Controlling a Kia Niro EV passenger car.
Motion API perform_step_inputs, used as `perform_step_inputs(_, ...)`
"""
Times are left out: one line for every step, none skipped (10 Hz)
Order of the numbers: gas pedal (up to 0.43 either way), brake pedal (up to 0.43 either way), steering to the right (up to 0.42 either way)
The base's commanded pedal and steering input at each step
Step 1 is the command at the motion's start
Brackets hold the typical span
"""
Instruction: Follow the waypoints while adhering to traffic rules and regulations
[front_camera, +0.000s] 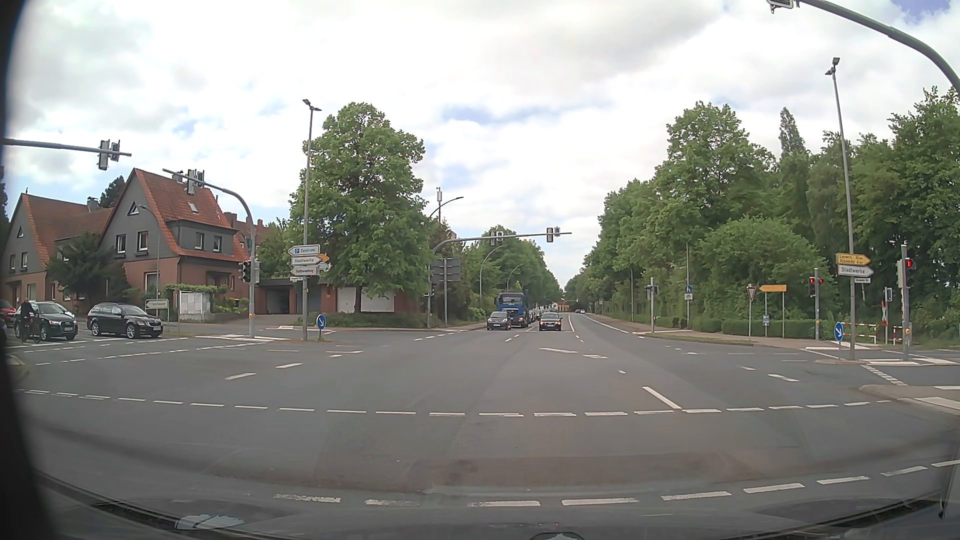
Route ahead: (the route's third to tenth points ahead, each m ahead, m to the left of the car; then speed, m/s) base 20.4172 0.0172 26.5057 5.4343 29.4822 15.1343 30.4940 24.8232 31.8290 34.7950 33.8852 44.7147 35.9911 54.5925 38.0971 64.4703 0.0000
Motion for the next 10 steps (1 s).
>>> perform_step_inputs(0.000,0.000,0.008)
perform_step_inputs(0.000,0.000,0.008)
perform_step_inputs(0.000,0.000,0.008)
perform_step_inputs(0.000,0.000,0.008)
perform_step_inputs(0.000,0.000,0.008)
perform_step_inputs(0.000,0.000,0.008)
perform_step_inputs(0.000,0.000,0.008)
perform_step_inputs(0.000,0.000,0.008)
perform_step_inputs(0.000,0.000,0.008)
perform_step_inputs(0.000,0.000,0.008)
